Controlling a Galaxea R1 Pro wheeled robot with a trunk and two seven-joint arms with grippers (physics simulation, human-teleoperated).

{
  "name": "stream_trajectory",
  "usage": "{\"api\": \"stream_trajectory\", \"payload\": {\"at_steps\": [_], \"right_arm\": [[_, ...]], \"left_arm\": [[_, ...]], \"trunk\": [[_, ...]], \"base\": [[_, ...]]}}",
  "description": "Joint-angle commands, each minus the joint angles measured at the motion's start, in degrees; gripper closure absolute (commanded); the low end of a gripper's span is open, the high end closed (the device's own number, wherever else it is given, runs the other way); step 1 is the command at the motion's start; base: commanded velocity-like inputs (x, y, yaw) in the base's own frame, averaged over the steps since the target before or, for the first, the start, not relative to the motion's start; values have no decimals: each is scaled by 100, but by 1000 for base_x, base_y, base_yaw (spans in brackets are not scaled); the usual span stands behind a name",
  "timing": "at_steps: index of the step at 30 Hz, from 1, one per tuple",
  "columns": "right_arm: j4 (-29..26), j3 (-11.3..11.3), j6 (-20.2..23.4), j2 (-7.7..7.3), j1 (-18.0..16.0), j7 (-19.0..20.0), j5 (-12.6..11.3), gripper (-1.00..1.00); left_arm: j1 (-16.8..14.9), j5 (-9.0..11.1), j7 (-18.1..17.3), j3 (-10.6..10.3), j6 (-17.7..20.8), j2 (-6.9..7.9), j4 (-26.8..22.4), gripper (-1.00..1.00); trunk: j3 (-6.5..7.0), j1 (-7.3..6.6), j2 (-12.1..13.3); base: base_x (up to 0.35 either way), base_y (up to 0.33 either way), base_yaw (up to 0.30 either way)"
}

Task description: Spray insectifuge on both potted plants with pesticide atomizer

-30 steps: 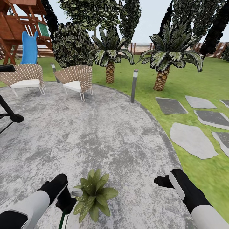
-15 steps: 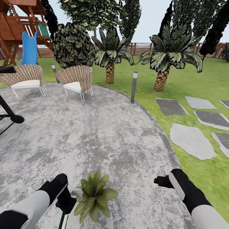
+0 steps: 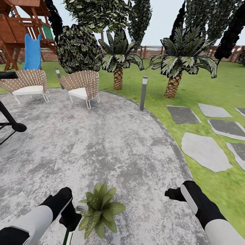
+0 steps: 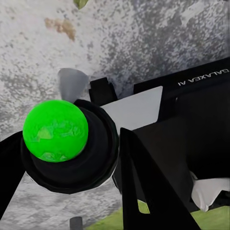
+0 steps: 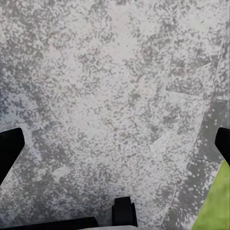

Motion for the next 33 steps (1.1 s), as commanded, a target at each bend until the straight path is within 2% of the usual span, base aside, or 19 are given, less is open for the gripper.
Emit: {"api": "stream_trajectory", "payload": {"at_steps": [1, 5, 13, 21, 33], "right_arm": [[-5, 25, 13, -8, -2, -55, -61, -100], [-5, 25, 11, -8, -2, -60, -61, -100], [-6, 25, 12, -8, -2, -60, -61, -100], [-5, 25, 14, -8, -2, -60, -49, -100], [-5, 25, 10, -8, -2, -60, -43, -100]], "left_arm": [[-2, -58, -58, -5, 15, 2, -10, 100], [2, -53, -58, -4, 15, 2, -10, 100], [0, -53, -58, -4, 15, 2, -10, 100], [-3, -53, -57, -4, 15, 2, -10, 100], [-17, -31, -58, 13, 15, 2, -15, 100]], "trunk": [[-6, 0, -3], [-17, 0, -3], [-38, 0, -3], [-63, 0, -3], [-108, 0, -3]], "base": [[0, -249, 166], [0, -245, 231], [0, -54, 112], [-10, -269, 111], [-4, -87, 124]]}}
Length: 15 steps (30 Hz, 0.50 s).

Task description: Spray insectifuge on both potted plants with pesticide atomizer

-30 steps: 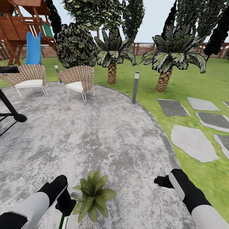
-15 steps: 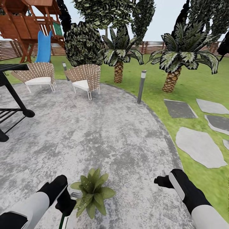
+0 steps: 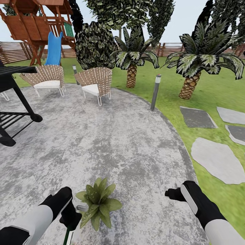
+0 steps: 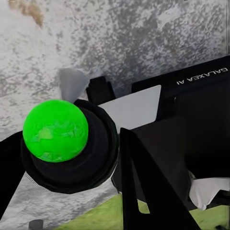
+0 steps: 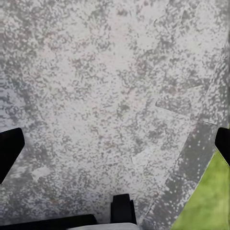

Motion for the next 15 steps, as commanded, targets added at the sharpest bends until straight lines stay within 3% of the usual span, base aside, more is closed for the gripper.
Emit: {"api": "stream_trajectory", "payload": {"at_steps": [1, 7, 11, 15], "right_arm": [[-5, 25, 14, -6, -3, -55, -61, -100], [-5, 25, 14, -7, -3, -55, -60, -100], [-5, 25, 16, -7, -3, -55, -60, -100], [-5, 25, 17, -7, -3, -55, -60, -100]], "left_arm": [[-3, -58, -57, -6, 15, 2, -12, 100], [-5, -56, -57, -6, 15, 2, -10, 100], [-24, -56, -58, -6, 15, 2, -13, 100], [-30, -56, -58, -6, 15, 2, -14, 100]], "trunk": [[-6, 0, -3], [-11, 0, -3], [-29, 0, -3], [-49, 0, -3]], "base": [[0, -271, 34], [0, -75, 27], [0, -20, 176], [0, -203, 187]]}}
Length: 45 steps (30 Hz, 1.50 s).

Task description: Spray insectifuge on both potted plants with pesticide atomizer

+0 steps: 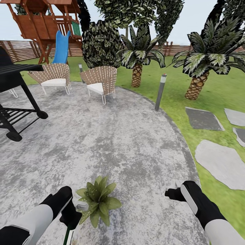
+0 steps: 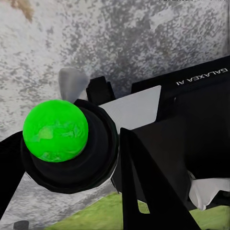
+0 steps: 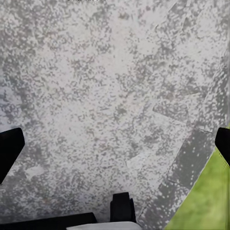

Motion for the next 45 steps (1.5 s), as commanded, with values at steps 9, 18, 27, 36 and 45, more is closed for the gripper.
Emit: {"api": "stream_trajectory", "payload": {"at_steps": [9, 18, 27, 36, 45], "right_arm": [[-5, 25, 10, -8, -2, -55, -60, -100], [-6, 25, 15, -8, -2, -55, -60, -100], [-11, 25, 14, -8, -2, -55, -60, -100], [-6, 25, 15, -8, -2, -55, -60, -100], [-5, 25, 15, -8, -2, -55, -60, -100]], "left_arm": [[-3, -59, -57, 2, 15, -2, -7, 100], [11, -59, -53, 2, 15, 1, -2, 100], [40, -59, -57, 3, 16, 1, -1, 100], [41, -59, -57, 2, 15, -7, -1, 100], [37, -54, -57, 2, 15, -6, -2, 100]], "trunk": [[-13, 0, -3], [-21, 0, -3], [-59, 0, -3], [-91, 0, -3], [-92, 0, -3]], "base": [[3, -119, 18], [220, -208, 27], [64, -62, 174], [-13, -38, 180], [-42, -80, 5]]}}
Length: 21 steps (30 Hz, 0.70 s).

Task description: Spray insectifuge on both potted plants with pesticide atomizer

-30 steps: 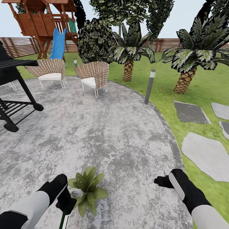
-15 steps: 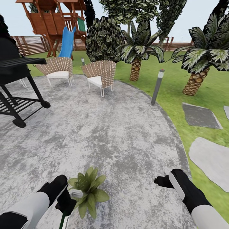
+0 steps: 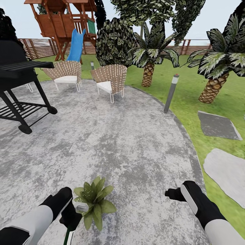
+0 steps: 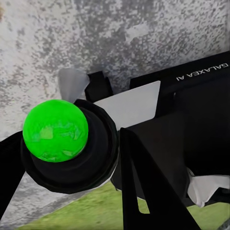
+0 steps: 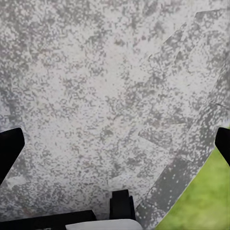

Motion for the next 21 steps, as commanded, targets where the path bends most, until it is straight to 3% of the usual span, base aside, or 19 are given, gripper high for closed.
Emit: {"api": "stream_trajectory", "payload": {"at_steps": [1, 9, 21], "right_arm": [[-6, 24, 16, -7, -3, -57, -61, -100], [-6, 24, 13, -7, -3, -57, -61, -100], [-6, 24, 14, -7, -3, -57, -61, -100]], "left_arm": [[-3, -60, -58, -7, 12, 1, -13, 100], [2, -66, -58, -10, 12, 8, -10, 100], [3, -81, -53, 3, 12, 18, -10, 100]], "trunk": [[-5, 0, -2], [-5, 0, -2], [-6, 0, -2]], "base": [[-1, -2, 0], [0, -238, 0], [0, -15, 24]]}}
